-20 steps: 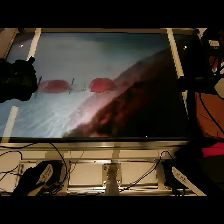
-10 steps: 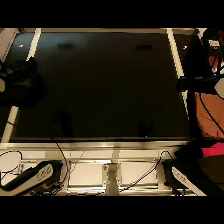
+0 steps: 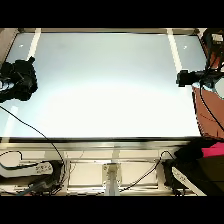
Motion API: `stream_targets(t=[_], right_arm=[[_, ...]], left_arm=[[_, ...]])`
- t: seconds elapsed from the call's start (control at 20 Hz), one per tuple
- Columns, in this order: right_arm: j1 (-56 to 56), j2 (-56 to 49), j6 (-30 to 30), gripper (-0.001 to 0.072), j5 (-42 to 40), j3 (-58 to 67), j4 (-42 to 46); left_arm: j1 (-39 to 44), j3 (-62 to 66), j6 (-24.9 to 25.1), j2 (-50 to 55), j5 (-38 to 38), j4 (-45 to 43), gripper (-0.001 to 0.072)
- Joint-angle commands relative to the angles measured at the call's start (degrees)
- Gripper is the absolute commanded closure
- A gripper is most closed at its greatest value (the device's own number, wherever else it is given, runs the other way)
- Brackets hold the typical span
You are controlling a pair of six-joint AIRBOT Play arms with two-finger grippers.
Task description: Fold the clothes and pants, and hang the long-sleeved shirts on hangers.
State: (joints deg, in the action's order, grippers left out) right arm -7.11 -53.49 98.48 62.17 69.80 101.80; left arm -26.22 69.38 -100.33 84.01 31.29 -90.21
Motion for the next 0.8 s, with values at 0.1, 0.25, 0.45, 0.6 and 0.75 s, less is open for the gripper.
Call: stream_targets(t=[0.1,0.25,0.45,0.6,0.75], right_arm=[[-0.02,0.04,0.02,0.0132,-4.28,0.07,-0.02],[-0.02,0.04,0.02,0.0133,-4.85,0.07,-0.04],[-0.02,0.04,0.02,0.0133,-4.83,0.07,-0.04],[-0.02,0.04,0.0,0.0133,-4.85,0.07,-0.04],[-0.02,0.04,0.02,0.0132,-5.09,0.07,-0.04]], left_arm=[[-2.47,0.72,-0.44,4.44,-0.26,3.54,-0.0005],[-2.64,0.72,-2.08,4.85,-0.31,3.56,-0.0004],[-4.66,0.72,-7.48,5.31,-0.57,9.97,-0.0004],[-6.08,0.72,-7.1,7.19,-3.02,21.53,-0.0004],[-5.49,0.72,-1.18,9.62,-5.29,30.47,0.0001]])
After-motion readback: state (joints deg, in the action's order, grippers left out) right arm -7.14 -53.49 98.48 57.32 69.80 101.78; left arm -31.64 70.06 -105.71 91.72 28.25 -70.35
